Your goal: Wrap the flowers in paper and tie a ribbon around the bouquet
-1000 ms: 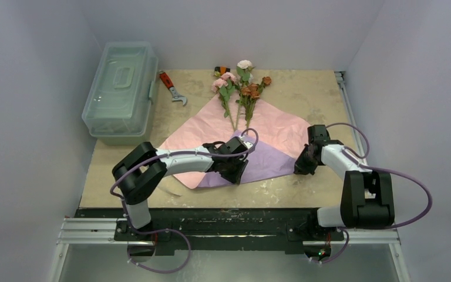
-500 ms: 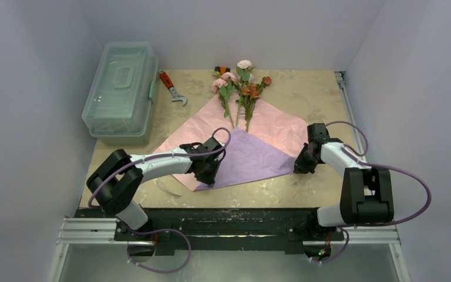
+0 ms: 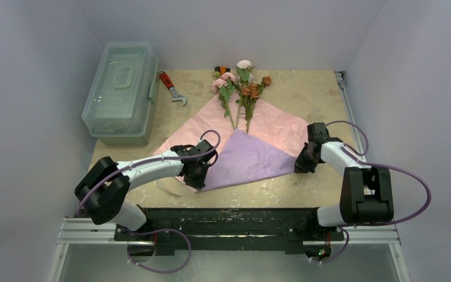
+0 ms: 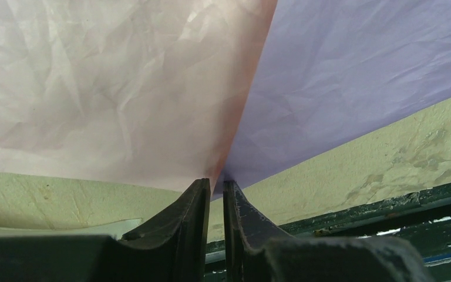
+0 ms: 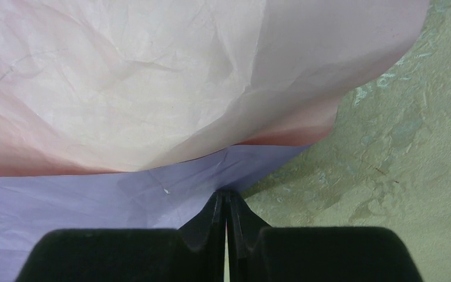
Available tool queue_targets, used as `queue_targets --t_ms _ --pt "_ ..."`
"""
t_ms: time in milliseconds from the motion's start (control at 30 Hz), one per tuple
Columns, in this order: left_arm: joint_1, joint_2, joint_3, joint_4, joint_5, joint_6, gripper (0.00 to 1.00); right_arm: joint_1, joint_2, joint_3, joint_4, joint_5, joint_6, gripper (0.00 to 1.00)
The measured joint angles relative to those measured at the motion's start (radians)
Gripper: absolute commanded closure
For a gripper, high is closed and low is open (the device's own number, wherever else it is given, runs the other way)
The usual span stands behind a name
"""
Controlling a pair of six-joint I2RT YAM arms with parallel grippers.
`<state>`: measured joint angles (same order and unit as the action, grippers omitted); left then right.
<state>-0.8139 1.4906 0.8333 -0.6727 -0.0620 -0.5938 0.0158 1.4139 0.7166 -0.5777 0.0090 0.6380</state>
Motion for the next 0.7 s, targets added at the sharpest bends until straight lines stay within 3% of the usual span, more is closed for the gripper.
queue_targets --t_ms 100,233,567,700 --pt "0.0 -0.013 0.003 -0.019 -0.009 0.0 0.81 0.0 0.0 0.003 -0.005 0.005 0.001 0.72" --pt "-0.001 -0.015 0.076 -0.078 -0.029 0.012 0.8 -0.003 -0.007 0.037 -0.041 0.01 -0.001 0.42" --pt "-0.021 -0.018 0.394 -0.071 -0.032 0.132 0.79 -0.022 -0.199 0.1 -0.099 0.066 0.014 0.38" --pt "-0.044 0.093 0.512 -0.034 0.005 0.179 0.8 -0.059 -0.298 0.053 -0.111 0.127 0.052 0.28"
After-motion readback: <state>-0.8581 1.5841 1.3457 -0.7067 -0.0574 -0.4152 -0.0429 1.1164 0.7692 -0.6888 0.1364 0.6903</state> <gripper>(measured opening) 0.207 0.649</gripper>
